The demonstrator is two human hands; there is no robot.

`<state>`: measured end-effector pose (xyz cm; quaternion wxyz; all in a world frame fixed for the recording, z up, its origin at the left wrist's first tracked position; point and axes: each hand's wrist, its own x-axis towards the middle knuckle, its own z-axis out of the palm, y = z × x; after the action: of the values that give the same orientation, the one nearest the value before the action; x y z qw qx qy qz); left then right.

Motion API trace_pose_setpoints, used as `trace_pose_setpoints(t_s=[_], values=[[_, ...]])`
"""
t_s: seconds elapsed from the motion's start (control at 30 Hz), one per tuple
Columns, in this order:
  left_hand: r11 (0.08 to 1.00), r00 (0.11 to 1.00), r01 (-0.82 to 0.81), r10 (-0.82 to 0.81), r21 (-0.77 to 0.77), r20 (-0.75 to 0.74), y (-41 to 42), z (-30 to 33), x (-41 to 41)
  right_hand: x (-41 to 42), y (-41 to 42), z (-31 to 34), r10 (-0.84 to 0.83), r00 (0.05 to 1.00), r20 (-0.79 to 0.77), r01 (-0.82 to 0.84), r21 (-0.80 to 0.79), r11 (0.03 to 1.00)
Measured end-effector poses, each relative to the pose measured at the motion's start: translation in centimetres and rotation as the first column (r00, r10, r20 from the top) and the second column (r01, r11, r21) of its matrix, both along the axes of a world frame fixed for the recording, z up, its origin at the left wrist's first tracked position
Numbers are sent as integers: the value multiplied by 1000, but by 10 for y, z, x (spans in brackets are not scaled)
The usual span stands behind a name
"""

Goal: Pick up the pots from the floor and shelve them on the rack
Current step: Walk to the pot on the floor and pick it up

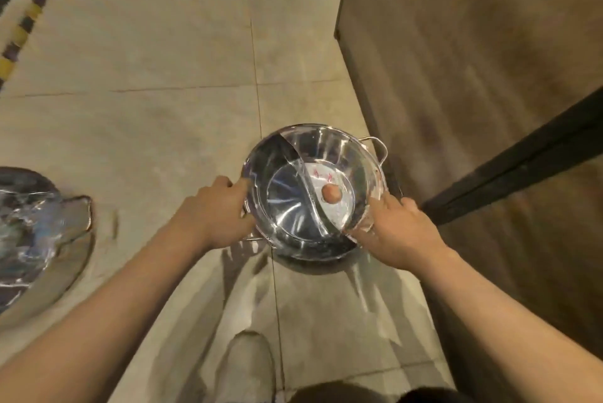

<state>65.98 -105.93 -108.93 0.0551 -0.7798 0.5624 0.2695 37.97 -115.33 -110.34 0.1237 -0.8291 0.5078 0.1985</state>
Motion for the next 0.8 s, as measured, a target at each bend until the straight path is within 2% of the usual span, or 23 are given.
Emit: trace_pose_setpoints(t_s=[0.17,0.33,0.43,0.5,0.63,0.7,0.77,0.8], values=[[1000,999,14,-13,-24,49,9,-90,-16,-33,-8,-71,-17,999,-33,19,75,997],[997,997,-68,69,40,-43,30,-104,-18,-45,6,-74,42,998,-39,-35,170,985],[998,998,-62,63,27,-6,41,-104,-10,-38,7,-69,117,992,-43,-108,172,979],[997,997,-68,67,28,33,47,-105,-3,-33,8,-69,154,988,1,-148,268,952],[997,993,-64,59,41,101,58,-101,7,-29,12,-70,164,983,79,-181,537,824],[996,991,-77,72,38,111,59,-102,9,-26,12,-72,172,981,95,-196,477,857],[992,988,-127,126,8,92,57,-108,8,-22,3,-77,159,982,99,-174,165,971],[985,983,-173,173,-9,66,55,-111,7,-19,-4,-82,105,991,88,-108,32,994]])
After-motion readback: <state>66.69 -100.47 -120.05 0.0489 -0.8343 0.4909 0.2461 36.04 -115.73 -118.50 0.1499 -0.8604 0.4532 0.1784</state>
